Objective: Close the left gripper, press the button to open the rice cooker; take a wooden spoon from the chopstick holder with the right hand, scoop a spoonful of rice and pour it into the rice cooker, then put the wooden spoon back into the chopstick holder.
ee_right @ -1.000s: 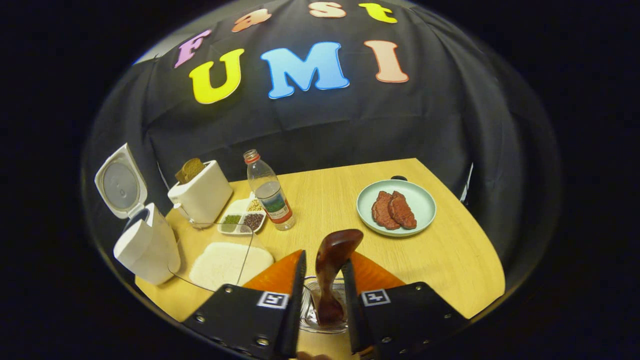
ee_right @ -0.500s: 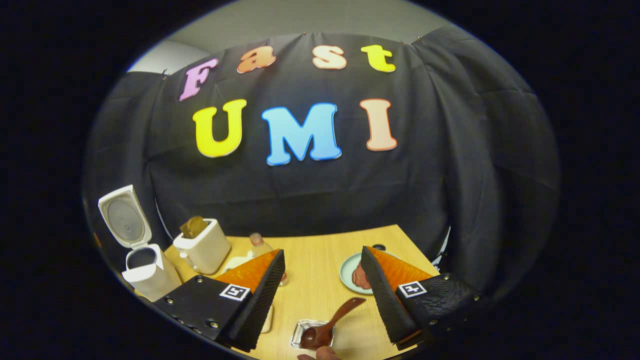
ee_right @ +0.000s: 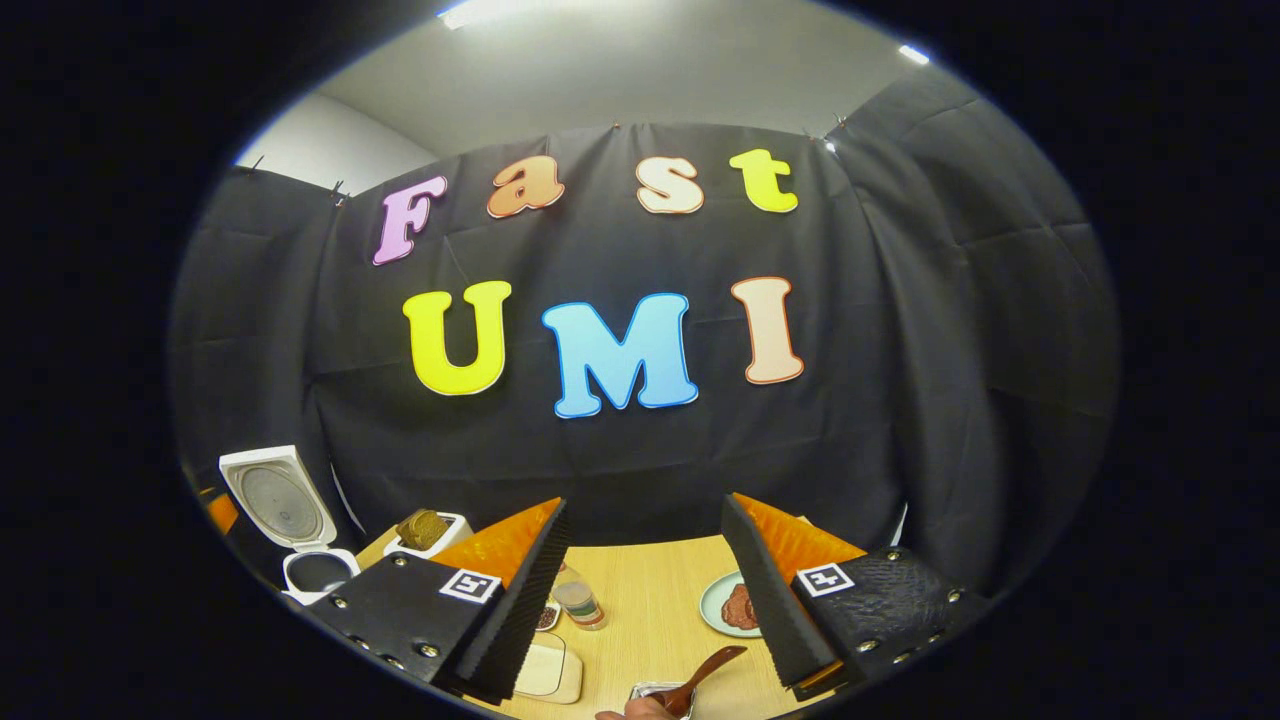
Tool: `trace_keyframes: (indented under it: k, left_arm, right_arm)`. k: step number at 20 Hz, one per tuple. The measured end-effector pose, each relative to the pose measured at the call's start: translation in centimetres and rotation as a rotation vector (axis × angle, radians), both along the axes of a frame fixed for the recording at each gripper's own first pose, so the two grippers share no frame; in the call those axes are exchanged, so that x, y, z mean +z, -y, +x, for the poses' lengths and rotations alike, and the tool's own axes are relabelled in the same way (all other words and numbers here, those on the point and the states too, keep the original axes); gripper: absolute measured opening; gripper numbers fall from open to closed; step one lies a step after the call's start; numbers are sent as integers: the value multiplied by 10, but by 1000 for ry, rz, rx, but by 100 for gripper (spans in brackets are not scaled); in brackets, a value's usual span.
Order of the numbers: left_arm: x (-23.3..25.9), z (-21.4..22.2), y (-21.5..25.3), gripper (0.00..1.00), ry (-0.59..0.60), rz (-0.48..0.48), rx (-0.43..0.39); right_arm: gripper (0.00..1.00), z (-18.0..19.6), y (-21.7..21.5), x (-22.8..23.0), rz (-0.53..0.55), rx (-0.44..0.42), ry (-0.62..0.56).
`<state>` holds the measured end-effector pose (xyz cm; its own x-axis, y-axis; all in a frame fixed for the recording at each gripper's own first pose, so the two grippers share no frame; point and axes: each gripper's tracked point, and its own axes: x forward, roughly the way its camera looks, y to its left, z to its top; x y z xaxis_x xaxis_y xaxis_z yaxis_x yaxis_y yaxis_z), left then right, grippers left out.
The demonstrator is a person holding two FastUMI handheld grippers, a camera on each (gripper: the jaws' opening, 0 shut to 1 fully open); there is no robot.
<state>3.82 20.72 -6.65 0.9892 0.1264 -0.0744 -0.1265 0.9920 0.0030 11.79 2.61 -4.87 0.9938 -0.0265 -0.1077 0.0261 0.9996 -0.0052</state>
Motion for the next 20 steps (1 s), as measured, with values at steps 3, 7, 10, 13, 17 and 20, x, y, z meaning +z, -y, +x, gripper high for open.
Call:
trace_keyframes:
  k: [3,7,10,13,17,20]
  left_arm:
    - [18,20,-14,95,15,34,18]
    - [45,54,-46,95,49,65,87]
    - [61,86,-88,95,57,66,192]
    - [70,115,-134,92,35,60,296]
    - [71,148,-189,92,16,50,398]
    - [57,166,-222,92,-13,23,442]
  right_arm:
    - [92,-3,0,10,3,-14,13]
    - [92,4,-8,14,5,-13,21]
    - [92,11,-15,10,-3,-6,10]
    - [92,20,-21,-1,-1,-7,-18]
    - [92,30,-27,-8,-7,-12,-45]
    - [92,36,-31,-4,-24,-14,-41]
